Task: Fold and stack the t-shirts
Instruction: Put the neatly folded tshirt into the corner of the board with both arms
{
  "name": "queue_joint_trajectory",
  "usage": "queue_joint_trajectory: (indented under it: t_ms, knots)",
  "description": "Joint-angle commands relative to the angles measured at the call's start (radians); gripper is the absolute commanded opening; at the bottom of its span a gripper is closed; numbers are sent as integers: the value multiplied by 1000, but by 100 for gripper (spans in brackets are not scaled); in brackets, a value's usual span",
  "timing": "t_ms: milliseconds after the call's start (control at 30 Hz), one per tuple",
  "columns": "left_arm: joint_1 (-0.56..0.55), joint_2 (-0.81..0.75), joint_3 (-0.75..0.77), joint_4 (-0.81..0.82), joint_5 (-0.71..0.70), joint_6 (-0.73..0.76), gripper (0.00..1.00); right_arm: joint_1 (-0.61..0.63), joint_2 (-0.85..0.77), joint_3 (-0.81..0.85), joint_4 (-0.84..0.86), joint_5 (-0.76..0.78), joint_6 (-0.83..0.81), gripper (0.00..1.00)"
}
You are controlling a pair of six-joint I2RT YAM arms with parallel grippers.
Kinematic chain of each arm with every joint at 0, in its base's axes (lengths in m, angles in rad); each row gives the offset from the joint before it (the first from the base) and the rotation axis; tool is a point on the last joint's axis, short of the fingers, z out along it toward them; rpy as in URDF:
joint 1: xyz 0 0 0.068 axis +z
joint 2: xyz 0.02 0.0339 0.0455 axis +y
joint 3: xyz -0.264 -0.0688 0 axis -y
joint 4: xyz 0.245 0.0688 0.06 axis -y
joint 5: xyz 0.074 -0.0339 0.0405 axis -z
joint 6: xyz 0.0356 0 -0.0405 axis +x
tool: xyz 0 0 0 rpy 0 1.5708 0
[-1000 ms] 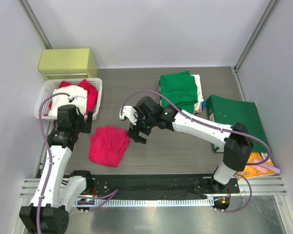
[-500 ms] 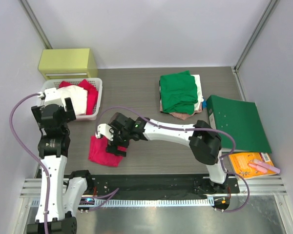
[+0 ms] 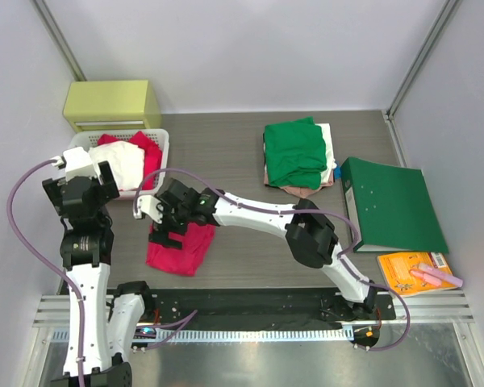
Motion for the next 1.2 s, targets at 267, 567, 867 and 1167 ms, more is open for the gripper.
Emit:
queue_joint_trajectory:
  t_ms: [267,567,867,1167]
  knots:
    - [10,-23,-10,22,48,-3,100,-17,-45,-356,140,-81,67,100]
    - [10,-26,-16,2,94,-10,100,-156,-230,-694,242,-97,66,100]
    - [10,-5,-28,-24,160,-21,100,-276,-208,-647,238,-71,17,100]
    - [10,-12,-45,-30,188,-13,100,-281,-213,-619,241,-85,43,100]
